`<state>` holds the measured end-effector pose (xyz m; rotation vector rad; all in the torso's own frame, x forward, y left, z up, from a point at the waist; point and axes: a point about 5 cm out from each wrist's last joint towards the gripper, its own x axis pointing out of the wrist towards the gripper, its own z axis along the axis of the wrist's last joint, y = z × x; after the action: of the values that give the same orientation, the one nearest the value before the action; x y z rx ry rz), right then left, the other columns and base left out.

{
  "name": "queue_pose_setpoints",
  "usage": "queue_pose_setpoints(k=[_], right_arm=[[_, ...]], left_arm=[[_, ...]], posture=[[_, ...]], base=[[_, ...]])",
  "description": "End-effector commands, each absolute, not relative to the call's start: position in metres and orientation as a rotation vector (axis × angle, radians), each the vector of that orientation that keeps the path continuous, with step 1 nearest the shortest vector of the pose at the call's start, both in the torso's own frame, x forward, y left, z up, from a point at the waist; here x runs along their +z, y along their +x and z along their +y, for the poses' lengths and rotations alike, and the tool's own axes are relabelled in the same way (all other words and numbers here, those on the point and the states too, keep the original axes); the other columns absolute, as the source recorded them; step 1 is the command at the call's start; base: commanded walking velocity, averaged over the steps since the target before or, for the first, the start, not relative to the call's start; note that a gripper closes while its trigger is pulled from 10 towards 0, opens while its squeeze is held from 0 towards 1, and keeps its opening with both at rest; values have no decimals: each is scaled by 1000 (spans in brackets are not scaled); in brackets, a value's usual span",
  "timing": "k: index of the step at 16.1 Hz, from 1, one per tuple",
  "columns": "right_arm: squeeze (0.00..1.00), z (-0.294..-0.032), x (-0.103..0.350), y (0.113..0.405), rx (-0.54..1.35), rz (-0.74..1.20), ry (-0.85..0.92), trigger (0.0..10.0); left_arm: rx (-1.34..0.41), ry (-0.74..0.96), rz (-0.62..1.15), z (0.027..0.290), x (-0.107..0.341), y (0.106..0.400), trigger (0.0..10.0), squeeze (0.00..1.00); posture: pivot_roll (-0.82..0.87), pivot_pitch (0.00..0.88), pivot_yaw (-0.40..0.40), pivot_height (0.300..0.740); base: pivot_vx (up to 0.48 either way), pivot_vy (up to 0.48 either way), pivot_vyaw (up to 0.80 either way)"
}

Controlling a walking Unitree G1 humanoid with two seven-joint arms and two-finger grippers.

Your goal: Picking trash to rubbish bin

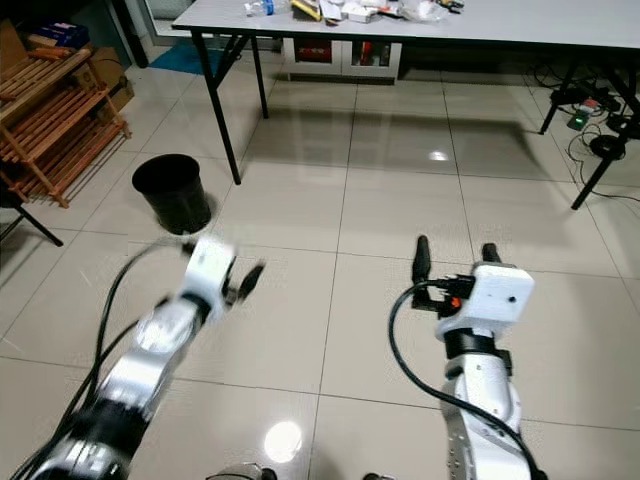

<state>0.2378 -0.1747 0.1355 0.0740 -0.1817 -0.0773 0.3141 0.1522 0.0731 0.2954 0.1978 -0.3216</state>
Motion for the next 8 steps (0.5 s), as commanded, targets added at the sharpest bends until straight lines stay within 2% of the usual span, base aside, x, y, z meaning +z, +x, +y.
queue_pose_setpoints(k=[1, 3, 8], right_arm=[[0, -180, 135, 236, -90, -162, 56, 10000], [0, -186, 134, 234, -96, -139, 72, 10000], [0, -178, 131, 230, -81, -109, 93, 10000]], left_arm=[[-292, 293, 200, 158, 74, 314, 10000, 0], [-268, 283, 196, 160, 75, 314, 10000, 0], [-264, 281, 197, 161, 77, 310, 10000, 0]], posture=[[177, 90, 4, 740], [179, 92, -4, 740], [184, 100, -11, 740]], base=[[0, 0, 0], [0, 0, 0], [0, 0, 0]])
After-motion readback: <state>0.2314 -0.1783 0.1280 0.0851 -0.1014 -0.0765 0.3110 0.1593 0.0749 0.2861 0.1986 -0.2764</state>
